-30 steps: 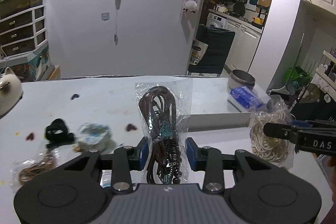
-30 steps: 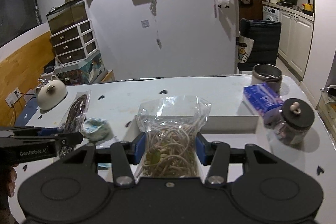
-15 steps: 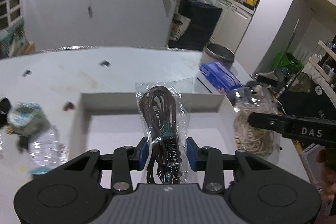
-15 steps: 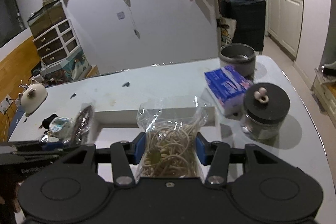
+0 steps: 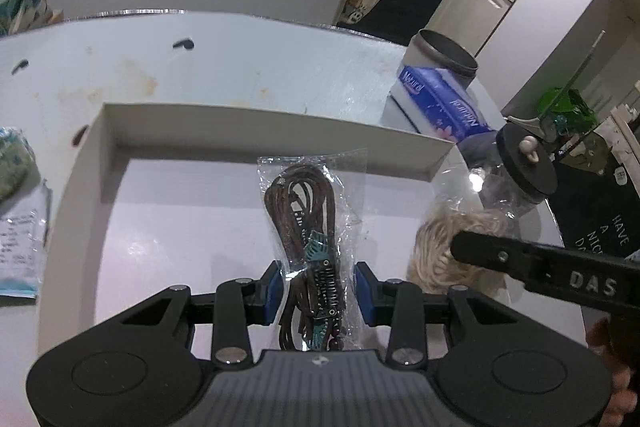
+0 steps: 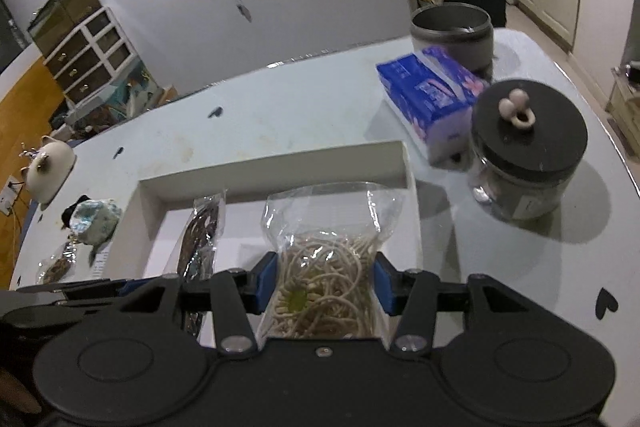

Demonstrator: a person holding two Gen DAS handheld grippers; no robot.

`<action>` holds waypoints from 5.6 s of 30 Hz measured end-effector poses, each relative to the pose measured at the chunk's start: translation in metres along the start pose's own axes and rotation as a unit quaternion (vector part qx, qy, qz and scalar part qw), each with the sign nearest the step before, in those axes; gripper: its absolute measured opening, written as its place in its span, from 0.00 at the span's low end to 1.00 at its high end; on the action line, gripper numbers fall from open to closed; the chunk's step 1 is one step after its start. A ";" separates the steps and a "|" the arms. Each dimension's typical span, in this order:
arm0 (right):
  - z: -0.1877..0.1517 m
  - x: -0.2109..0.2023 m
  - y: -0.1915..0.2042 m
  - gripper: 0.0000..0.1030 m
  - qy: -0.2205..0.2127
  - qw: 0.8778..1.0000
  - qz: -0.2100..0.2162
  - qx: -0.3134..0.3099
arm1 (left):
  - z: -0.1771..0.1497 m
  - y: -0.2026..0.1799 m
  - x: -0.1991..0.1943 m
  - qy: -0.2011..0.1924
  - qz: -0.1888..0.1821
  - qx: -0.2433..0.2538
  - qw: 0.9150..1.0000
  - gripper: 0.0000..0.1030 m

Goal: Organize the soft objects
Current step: 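Lower both bags into the white box and open both tools, then raise both open tools and move them back toward the items on the table, then grasp the white paper packet with the right tool while the left tool approaches the clear cord bag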

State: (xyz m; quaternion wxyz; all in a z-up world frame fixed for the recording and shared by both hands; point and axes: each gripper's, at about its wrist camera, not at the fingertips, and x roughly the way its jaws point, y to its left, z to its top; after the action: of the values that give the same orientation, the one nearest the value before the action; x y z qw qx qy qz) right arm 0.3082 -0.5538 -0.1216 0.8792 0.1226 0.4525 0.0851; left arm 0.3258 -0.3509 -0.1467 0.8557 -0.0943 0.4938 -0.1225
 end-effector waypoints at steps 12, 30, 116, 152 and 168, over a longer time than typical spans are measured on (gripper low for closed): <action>0.013 -0.002 -0.013 0.42 -0.003 1.000 0.004 0.008 | -0.001 -0.010 0.022 0.020 -0.027 0.011 0.999 0.64; 0.019 0.050 0.003 0.25 0.015 0.997 -0.020 -0.080 | 0.009 -0.008 0.042 0.037 -0.019 0.032 0.999 0.28; -0.075 -0.108 0.110 1.00 -0.122 0.985 -0.115 -0.031 | -0.042 0.112 -0.177 -0.129 0.015 0.050 0.990 1.00; -0.066 -0.017 0.303 0.99 -0.092 0.990 -0.089 -0.065 | 0.009 0.370 -0.153 -0.085 -0.009 0.114 0.990 1.00; -0.042 0.048 0.329 0.67 -0.024 0.994 -0.060 -0.093 | -0.008 0.424 -0.110 0.006 -0.071 0.109 0.991 1.00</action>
State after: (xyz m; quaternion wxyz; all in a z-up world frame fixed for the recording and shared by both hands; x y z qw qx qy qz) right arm 0.2889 -0.2207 -0.0862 0.9009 0.0147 0.4280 0.0710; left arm 0.3154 0.0858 -0.1796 0.8469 -0.0342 0.4749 -0.2366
